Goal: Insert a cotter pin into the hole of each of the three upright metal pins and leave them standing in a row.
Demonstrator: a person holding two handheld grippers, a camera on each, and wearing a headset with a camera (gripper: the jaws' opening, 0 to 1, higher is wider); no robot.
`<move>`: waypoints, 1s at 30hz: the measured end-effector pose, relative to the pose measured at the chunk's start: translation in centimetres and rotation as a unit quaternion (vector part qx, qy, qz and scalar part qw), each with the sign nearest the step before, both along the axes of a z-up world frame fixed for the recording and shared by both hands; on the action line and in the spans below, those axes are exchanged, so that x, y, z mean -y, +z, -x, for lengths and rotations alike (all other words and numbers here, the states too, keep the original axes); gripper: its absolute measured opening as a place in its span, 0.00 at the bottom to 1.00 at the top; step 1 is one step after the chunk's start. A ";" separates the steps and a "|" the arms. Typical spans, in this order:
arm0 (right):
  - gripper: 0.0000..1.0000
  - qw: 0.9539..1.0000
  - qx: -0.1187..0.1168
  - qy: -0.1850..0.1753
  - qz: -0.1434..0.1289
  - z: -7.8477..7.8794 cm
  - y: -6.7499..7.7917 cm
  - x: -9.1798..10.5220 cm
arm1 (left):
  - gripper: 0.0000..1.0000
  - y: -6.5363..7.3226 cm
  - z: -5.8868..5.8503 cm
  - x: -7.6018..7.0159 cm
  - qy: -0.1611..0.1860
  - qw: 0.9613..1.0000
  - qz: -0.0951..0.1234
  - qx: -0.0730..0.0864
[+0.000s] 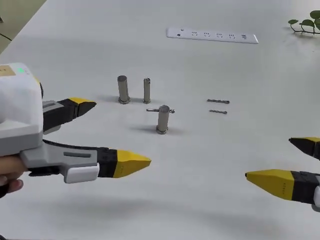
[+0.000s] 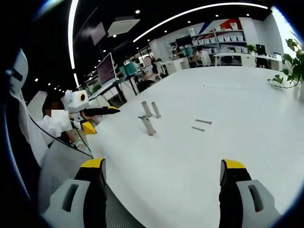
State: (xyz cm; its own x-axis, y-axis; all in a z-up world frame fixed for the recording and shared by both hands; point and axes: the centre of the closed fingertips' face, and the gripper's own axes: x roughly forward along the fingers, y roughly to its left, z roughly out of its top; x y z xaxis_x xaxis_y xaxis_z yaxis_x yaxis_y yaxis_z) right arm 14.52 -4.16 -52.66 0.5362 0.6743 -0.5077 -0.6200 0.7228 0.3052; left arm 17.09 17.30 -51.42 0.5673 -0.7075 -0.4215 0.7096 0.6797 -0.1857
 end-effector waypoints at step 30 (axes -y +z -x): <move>0.95 1.000 -0.014 -0.009 0.007 0.4 -0.4 0.7 | 0.70 0.5 -8.5 -3.2 0.074 0.996 -0.013 0.049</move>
